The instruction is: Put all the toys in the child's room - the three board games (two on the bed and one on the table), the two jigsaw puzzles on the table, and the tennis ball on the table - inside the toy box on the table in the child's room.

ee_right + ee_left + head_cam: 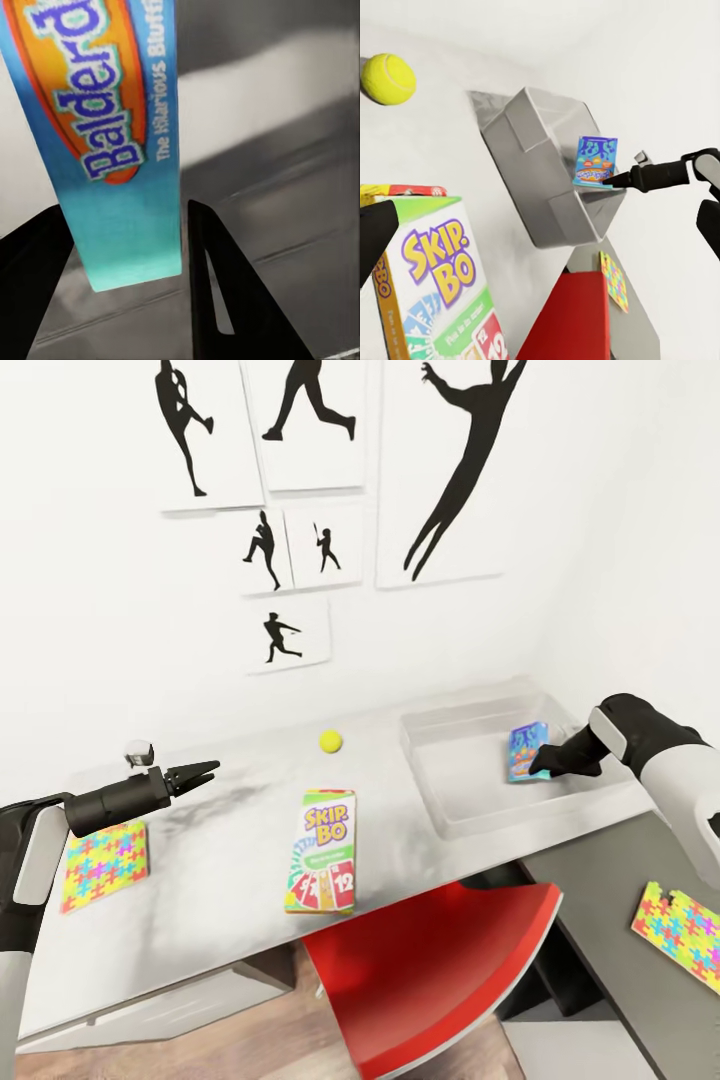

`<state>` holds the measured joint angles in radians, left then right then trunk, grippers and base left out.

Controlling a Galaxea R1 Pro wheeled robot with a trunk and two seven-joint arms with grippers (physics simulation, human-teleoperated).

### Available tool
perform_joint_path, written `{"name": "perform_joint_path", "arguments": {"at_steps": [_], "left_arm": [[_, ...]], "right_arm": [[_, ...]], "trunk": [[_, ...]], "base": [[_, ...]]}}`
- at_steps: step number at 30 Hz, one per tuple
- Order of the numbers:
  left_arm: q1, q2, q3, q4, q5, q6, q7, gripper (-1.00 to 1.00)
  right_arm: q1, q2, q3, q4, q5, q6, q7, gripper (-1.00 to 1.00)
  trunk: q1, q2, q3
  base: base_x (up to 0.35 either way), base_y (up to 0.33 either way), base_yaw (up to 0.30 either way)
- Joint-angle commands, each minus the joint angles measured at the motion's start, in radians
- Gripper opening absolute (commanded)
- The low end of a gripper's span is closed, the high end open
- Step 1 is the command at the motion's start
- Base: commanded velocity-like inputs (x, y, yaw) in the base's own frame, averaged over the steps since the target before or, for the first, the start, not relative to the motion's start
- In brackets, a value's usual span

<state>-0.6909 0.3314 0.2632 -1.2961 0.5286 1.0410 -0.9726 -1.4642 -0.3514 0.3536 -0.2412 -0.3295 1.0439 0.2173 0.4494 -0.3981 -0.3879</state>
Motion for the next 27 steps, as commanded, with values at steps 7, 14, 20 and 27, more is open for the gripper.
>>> {"name": "perform_joint_path", "arguments": {"at_steps": [7, 14, 20, 27], "left_arm": [[-0.001, 0.0, 0.001, 0.0, -0.002, 0.004, -0.005, 1.0], [-0.001, 0.0, 0.001, 0.0, -0.002, 0.004, -0.005, 1.0], [-0.001, 0.0, 0.001, 0.0, -0.002, 0.004, -0.005, 1.0], [-0.001, 0.0, 0.001, 0.0, -0.002, 0.004, -0.005, 1.0]], "right_arm": [[-0.001, -0.009, 0.006, -0.004, -0.01, 0.003, 0.001, -1.0], [-0.001, -0.009, 0.005, -0.004, -0.01, 0.003, 0.001, -1.0], [-0.001, -0.009, 0.002, -0.004, -0.01, 0.003, 0.001, -1.0], [-0.001, -0.01, 0.001, -0.004, -0.01, 0.003, 0.001, -1.0]], "trunk": [[0.001, -0.002, -0.003], [0.001, -0.002, -0.005], [0.001, -0.002, -0.012], [0.001, -0.002, -0.022]], "base": [[0.0, -0.079, 0.006], [0.0, -0.006, -0.002], [0.0, 0.0, -0.089], [0.0, 0.0, -0.128]]}}
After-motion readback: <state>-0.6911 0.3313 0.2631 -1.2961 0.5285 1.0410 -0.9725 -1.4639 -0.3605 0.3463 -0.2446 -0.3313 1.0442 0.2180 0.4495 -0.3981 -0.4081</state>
